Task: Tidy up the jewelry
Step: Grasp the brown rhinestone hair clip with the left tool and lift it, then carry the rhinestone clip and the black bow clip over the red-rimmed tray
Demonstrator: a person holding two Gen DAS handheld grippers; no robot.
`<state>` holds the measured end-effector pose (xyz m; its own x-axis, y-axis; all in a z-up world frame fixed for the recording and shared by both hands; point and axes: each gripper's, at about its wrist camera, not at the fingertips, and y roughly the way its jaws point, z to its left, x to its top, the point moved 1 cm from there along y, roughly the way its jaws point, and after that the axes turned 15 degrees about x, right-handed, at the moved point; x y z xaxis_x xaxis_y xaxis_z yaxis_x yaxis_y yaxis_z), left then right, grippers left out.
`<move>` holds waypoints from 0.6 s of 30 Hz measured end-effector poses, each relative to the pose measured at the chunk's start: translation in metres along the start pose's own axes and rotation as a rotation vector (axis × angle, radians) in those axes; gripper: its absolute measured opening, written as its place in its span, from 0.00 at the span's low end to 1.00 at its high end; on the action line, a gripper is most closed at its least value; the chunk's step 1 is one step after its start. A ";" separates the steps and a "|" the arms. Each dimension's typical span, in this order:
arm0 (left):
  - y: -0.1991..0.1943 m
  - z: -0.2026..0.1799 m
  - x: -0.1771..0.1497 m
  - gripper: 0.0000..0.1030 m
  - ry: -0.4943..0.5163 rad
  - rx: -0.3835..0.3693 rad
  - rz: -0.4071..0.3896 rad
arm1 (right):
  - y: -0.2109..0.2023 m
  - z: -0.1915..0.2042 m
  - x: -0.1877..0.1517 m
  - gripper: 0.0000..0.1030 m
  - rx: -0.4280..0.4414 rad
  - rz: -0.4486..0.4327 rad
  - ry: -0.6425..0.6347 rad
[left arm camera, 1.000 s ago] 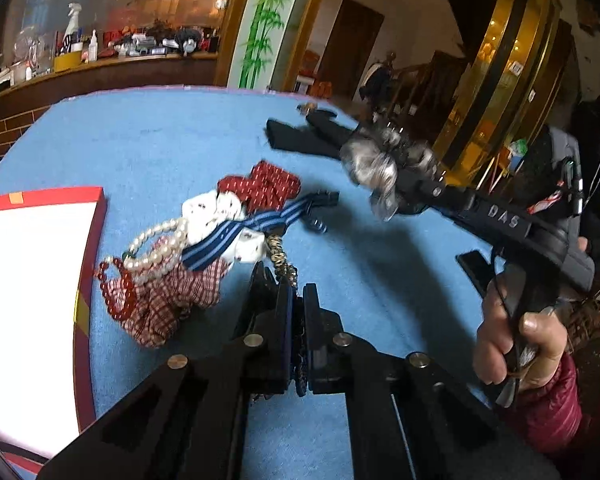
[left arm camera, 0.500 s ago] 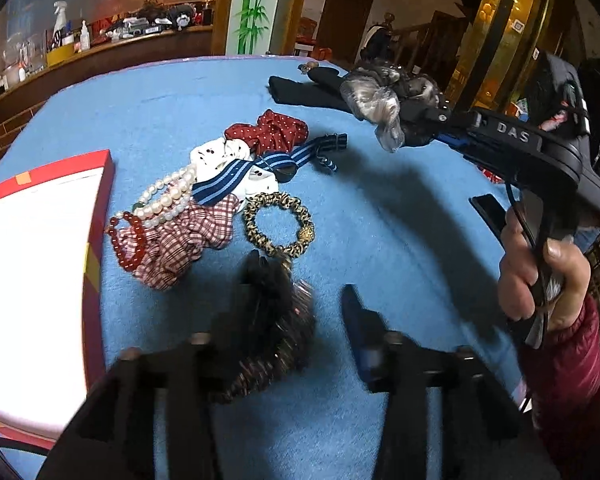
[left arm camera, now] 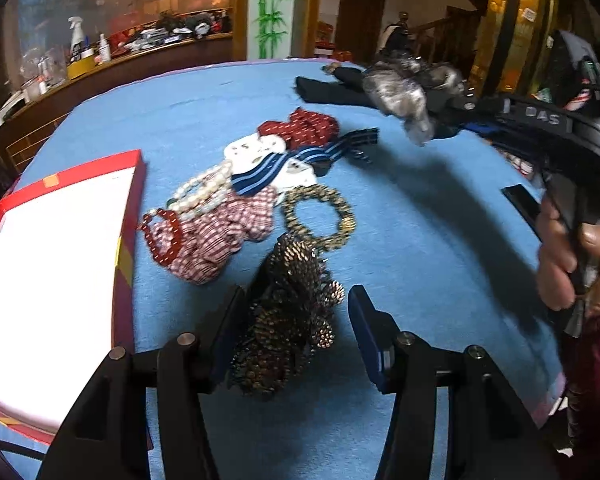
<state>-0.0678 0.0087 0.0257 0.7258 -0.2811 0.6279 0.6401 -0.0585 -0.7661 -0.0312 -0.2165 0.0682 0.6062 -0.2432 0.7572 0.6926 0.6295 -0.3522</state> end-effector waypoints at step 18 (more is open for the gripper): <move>-0.010 0.007 0.004 0.41 -0.084 0.031 -0.033 | 0.003 0.014 -0.004 0.19 0.021 0.010 -0.078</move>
<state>-0.0697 0.0148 0.0371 0.7216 -0.1985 0.6632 0.6707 -0.0366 -0.7408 -0.0368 -0.2035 0.0721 0.5805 -0.1791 0.7943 0.6776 0.6472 -0.3493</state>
